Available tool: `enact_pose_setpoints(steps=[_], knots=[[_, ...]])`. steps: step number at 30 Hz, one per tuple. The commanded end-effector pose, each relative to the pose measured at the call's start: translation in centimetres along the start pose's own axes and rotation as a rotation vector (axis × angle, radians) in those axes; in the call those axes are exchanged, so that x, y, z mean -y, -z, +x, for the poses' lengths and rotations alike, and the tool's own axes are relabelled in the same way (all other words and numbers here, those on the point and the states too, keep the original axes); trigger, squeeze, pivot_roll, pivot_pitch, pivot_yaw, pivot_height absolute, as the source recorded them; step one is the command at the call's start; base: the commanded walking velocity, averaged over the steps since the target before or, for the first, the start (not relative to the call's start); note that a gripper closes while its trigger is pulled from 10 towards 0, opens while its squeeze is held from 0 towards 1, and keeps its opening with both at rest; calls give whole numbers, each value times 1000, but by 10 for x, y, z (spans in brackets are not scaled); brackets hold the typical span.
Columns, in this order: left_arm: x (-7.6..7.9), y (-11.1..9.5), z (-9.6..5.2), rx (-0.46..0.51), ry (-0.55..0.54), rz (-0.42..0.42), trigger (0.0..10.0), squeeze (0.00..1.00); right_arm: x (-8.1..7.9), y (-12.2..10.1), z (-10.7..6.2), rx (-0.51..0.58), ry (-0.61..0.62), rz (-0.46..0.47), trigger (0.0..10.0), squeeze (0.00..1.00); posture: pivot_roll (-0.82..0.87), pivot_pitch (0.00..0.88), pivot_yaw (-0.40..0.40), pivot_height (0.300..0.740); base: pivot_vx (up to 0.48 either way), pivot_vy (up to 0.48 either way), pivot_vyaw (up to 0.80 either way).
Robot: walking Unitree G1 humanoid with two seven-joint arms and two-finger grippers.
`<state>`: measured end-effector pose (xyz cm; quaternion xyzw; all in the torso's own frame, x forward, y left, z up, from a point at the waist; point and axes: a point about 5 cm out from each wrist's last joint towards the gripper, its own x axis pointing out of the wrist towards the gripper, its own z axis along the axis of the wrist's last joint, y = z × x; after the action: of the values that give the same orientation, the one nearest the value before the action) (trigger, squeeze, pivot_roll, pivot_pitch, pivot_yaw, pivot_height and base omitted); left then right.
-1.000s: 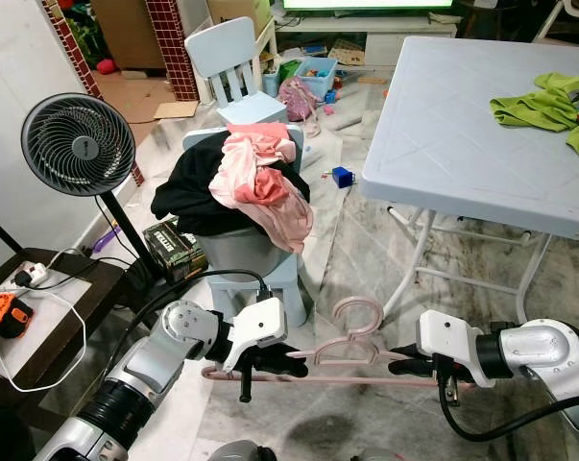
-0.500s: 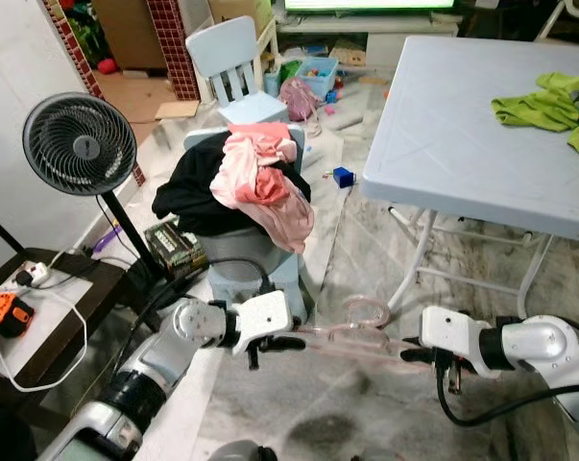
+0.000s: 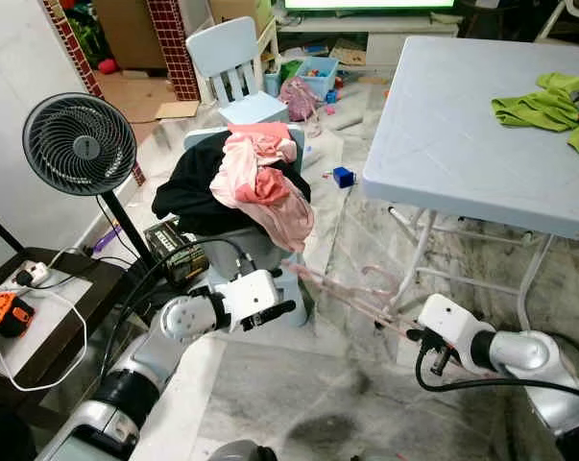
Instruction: Hang hanger
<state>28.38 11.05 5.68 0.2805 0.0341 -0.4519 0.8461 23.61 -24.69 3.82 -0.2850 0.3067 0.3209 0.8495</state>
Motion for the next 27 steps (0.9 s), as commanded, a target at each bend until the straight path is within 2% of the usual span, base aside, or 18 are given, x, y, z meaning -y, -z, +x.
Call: enact_pose_setpoints(steps=[1,2,3,4,6,8,11,12,14,15,16,17,18,19,21,24,27], knots=[[-6,1,-8,24,-118,-34,10000,1000,2,4,-1,3,95,79,0,0,-95,0,94,740,0,0,0],[-6,2,-12,37,-190,-85,10000,1000,0,9,-1,3,152,141,0,0,-89,0,90,740,0,0,0],[-6,2,-12,37,-190,-85,10000,1000,0,9,-1,3,152,141,0,0,-89,0,90,740,0,0,0],[-6,4,-14,35,-263,-126,10000,1000,-1,9,-1,23,199,196,0,0,-88,0,88,740,0,0,0],[-5,6,-17,40,-375,-284,10000,1000,-3,10,-1,61,305,318,0,0,-81,0,83,740,0,0,0],[-3,8,-19,45,-445,-384,10000,1000,-7,12,-3,88,377,412,0,0,-79,0,83,740,0,0,0],[2,10,-21,51,-500,-539,10000,1000,-18,12,-4,145,506,565,0,0,-79,0,85,740,0,0,0],[2,10,-21,51,-500,-539,10000,1000,-18,12,-4,145,506,565,0,0,-79,0,85,740,0,0,0],[3,6,-17,68,-486,-619,10000,1000,-25,9,-5,185,609,673,0,0,-81,0,87,740,0,0,0],[3,6,-17,68,-486,-619,10000,1000,-25,9,-5,185,609,673,0,0,-81,0,87,740,0,0,0],[2,3,-15,73,-483,-631,10000,0,-27,7,-6,204,659,727,0,0,-82,0,89,740,0,0,0],[2,3,-15,73,-484,-636,10000,0,-27,7,-7,210,674,747,0,0,-82,0,89,740,0,0,0],[0,1,-14,78,-483,-664,10000,0,-28,5,-9,225,702,761,6980,0,-82,0,89,740,0,0,0],[0,1,-14,80,-480,-677,10000,0,-29,4,-11,233,706,755,10000,0,-82,0,89,740,0,0,0],[-2,0,-13,84,-481,-691,10000,0,-32,6,-13,211,721,766,10000,0,-86,0,93,740,0,0,0],[-4,-4,-13,95,-471,-720,10000,0,-35,11,-12,172,750,832,10000,0,-88,0,93,740,0,0,-475],[-5,-7,-11,100,-460,-727,10000,0,-29,11,-14,166,791,861,10000,0,-89,0,94,740,0,268,-800]])
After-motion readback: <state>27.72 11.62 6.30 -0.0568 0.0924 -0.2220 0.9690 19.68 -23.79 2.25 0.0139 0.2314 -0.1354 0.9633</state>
